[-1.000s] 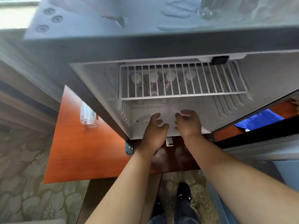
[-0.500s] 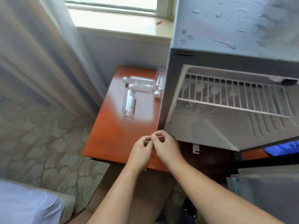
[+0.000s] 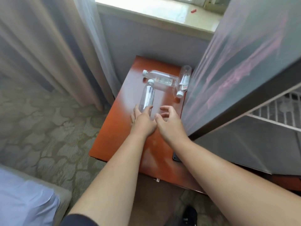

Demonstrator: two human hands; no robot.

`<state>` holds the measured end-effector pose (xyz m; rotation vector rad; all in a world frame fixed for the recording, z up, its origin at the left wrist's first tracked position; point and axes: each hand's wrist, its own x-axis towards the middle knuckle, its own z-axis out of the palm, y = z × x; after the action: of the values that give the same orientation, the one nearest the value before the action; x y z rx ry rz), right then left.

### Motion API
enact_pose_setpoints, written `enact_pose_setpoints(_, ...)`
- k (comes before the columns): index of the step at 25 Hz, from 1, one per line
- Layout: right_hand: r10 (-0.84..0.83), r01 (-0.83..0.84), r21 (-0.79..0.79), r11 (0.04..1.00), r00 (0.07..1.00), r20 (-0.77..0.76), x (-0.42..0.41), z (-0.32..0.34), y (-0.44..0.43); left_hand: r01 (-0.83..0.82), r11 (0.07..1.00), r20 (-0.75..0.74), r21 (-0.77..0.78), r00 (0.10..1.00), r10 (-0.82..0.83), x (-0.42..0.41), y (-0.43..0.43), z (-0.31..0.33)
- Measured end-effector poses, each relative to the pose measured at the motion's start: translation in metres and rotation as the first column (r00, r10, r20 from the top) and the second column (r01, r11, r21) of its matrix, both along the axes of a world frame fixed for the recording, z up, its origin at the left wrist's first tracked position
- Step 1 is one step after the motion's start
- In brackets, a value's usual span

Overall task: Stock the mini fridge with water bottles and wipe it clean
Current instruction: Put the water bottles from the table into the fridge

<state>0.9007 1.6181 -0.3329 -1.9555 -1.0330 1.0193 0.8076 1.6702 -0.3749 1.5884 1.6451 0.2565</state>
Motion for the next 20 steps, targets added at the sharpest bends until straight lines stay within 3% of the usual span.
enact_pose_setpoints(5, -0.04, 0.04, -0.02, 0.999, 0.999, -0.005, 0.005, -0.015, 0.002, 0.111, 0.991, -0.107, -0.069, 0.987, -0.118, 0.011, 0.041, -0.019)
enact_pose_setpoints(9, -0.018, 0.018, -0.054, 0.998, 1.0, -0.004, 0.014, -0.018, -0.006, 0.014, 0.998, -0.098, -0.064, 0.995, -0.021, 0.007, 0.023, -0.037)
enact_pose_setpoints(14, 0.064, -0.067, -0.127, 0.99, 0.998, -0.03, 0.014, -0.008, -0.024, -0.174, 0.983, 0.062, 0.057, 0.983, 0.17, -0.015, -0.038, -0.034)
enact_pose_setpoints(17, 0.109, -0.117, -0.178, 0.977, 0.993, -0.054, 0.012, 0.002, -0.04, -0.285, 0.957, 0.161, 0.052, 0.948, 0.273, -0.027, -0.079, -0.017)
enact_pose_setpoints(20, 0.194, -0.207, -0.25, 0.946, 0.978, -0.076, 0.013, 0.015, -0.062, -0.388, 0.92, 0.309, -0.049, 0.87, 0.383, -0.033, -0.12, 0.004)
